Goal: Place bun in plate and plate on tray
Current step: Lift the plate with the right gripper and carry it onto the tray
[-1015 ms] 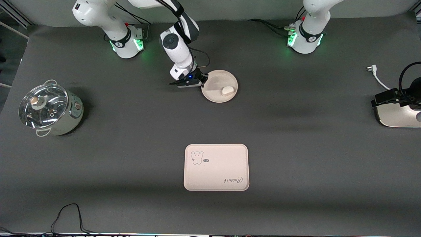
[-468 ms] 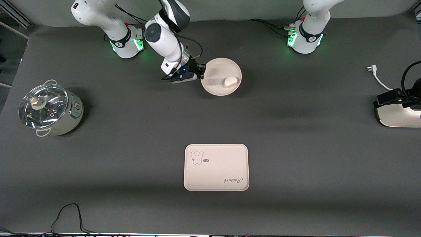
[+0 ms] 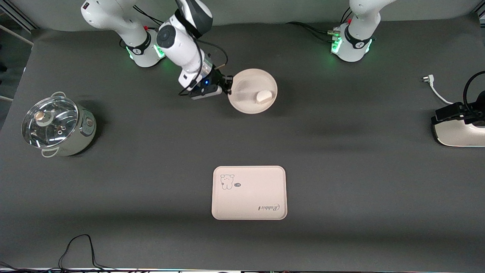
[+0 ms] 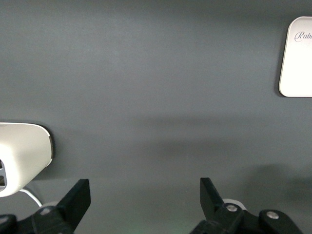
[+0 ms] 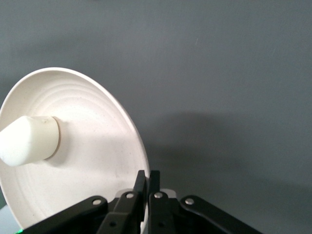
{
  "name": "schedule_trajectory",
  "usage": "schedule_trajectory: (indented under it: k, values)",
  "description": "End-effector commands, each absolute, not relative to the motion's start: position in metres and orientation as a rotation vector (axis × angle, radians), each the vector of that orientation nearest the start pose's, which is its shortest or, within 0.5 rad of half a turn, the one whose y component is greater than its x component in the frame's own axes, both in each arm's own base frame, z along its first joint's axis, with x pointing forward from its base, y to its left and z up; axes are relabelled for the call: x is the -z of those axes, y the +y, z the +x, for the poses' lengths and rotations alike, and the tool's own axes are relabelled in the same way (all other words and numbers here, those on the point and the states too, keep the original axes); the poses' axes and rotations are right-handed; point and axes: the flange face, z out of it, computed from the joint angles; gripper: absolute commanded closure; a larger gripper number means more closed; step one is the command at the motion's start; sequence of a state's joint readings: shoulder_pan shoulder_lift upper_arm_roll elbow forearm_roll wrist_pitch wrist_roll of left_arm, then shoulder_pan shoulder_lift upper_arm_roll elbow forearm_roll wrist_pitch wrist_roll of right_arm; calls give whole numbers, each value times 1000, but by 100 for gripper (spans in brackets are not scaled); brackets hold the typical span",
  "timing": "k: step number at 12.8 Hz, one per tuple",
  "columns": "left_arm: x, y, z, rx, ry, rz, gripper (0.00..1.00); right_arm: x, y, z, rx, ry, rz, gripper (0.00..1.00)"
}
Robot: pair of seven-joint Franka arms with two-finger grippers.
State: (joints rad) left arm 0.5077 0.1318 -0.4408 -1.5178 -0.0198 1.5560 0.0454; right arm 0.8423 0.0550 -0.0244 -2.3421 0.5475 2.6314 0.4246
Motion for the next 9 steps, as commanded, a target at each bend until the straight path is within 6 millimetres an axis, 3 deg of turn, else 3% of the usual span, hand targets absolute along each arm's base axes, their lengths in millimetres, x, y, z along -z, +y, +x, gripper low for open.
schedule_trajectory:
  k: [1,4,6,9]
  values:
    - [-584,52,586,-100,-45,-3210,0,-341,393,457,14,78,-2758,100]
    - [-584,52,586,-100,-25,-3164,0,-347,395,555,95,65,-2765,100]
    - [-581,53,584,-125,-14,-3148,0,-345,402,608,132,70,-2761,100]
    - [-578,53,585,-132,-21,-3153,0,-338,398,664,138,75,-2760,100]
